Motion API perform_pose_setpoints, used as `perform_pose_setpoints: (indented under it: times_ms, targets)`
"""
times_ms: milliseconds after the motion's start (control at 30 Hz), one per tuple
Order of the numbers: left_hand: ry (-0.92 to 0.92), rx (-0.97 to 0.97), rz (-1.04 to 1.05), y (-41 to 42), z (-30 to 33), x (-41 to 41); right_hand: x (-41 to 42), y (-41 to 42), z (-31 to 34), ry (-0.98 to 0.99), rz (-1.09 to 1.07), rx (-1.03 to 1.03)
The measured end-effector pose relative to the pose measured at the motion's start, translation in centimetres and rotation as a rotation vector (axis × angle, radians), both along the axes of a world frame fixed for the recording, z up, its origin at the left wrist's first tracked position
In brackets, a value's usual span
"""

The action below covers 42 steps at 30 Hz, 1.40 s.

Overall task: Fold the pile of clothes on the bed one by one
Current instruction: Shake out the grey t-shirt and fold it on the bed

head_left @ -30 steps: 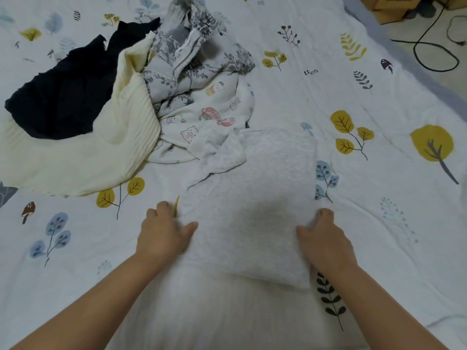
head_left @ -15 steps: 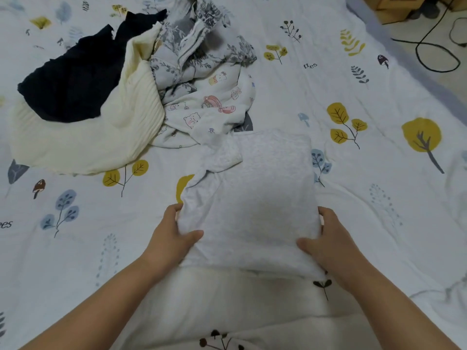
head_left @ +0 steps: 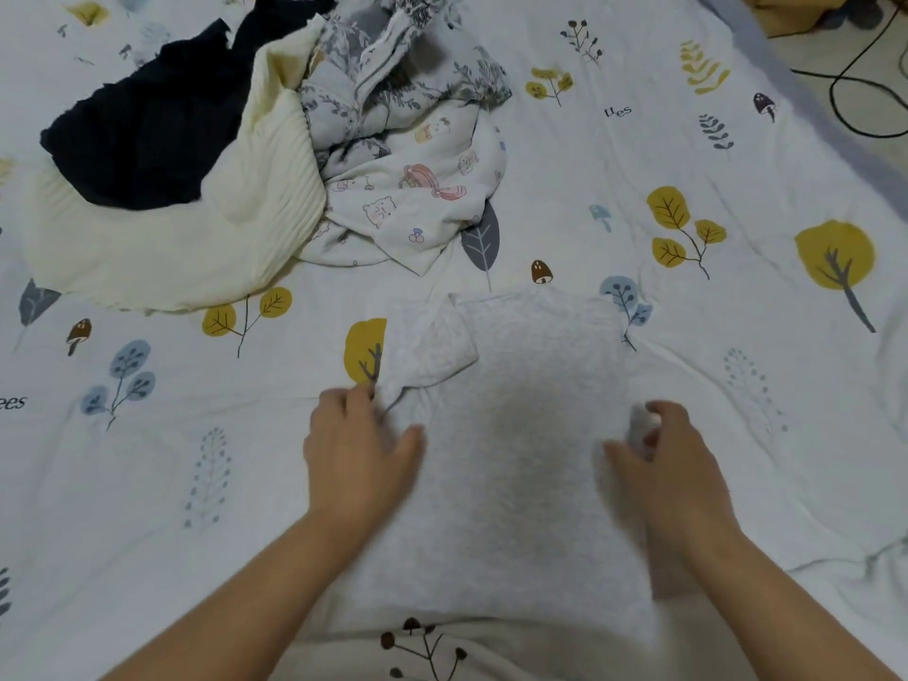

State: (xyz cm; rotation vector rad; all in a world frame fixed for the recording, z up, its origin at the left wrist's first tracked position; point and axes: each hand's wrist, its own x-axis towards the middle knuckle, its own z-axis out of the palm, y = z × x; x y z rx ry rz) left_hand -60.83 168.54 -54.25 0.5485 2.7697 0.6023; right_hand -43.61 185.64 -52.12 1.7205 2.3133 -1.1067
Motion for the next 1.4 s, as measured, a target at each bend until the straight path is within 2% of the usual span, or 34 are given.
perform_pose_setpoints:
  times_ms: [233,300,367,433,467,533,600,667,700,833,1000,1133,1233,1400]
  targets:
    - [0.036,0.009,-0.148,6.6,-2.7,-4.9,-6.0,3.7,-2.1,0.058,-0.043,0.082]
    - [-0.08,0.074,0.012,7.0,-3.3,-6.6,-6.2,4.9,-2.7,0.046,-0.063,0.065]
    - [-0.216,0.136,0.306,7.2,-2.7,-8.2,-6.2,5.7,-2.9,0.048,-0.116,0.095]
    - [-0.207,0.197,0.511,7.5,-2.1,-9.2,-6.4,5.7,-2.9,0.031,-0.124,0.247]
    - [-0.129,0.225,0.509,7.7,-1.8,-9.0,-6.6,5.3,-3.0,0.024,-0.082,0.35]
    - [0.1,0.271,0.253,7.9,-1.4,-7.5,-7.1,3.8,-3.2,0.06,0.085,0.53]
    - [0.302,0.254,-0.2,7.8,-2.3,-4.9,-7.5,2.0,-4.2,0.046,0.355,0.641]
    - [0.401,0.103,-0.602,7.2,-4.6,-3.5,-7.5,1.1,-5.9,-0.036,0.574,0.615]
    - [0.392,0.023,-0.711,6.7,-5.8,-3.4,-7.4,1.0,-6.3,-0.076,0.625,0.567]
    - [0.249,-0.174,-0.726,5.7,-7.2,-3.9,-7.1,1.7,-7.8,-0.206,0.699,0.431]
    - [0.13,-0.237,-0.735,5.8,-4.8,-3.8,-7.0,2.1,-5.4,-0.208,0.734,0.324]
    - [0.136,-0.111,-0.66,2.0,-2.7,-3.2,-2.8,1.5,-4.4,-0.021,0.612,0.511]
    - [0.167,-0.132,-0.766,-1.5,-2.1,-1.8,1.6,0.4,-5.1,-0.015,0.702,0.606]
    - [0.193,-0.138,-1.053,-6.4,-2.2,1.5,6.5,-2.0,-4.6,-0.036,0.929,0.562]
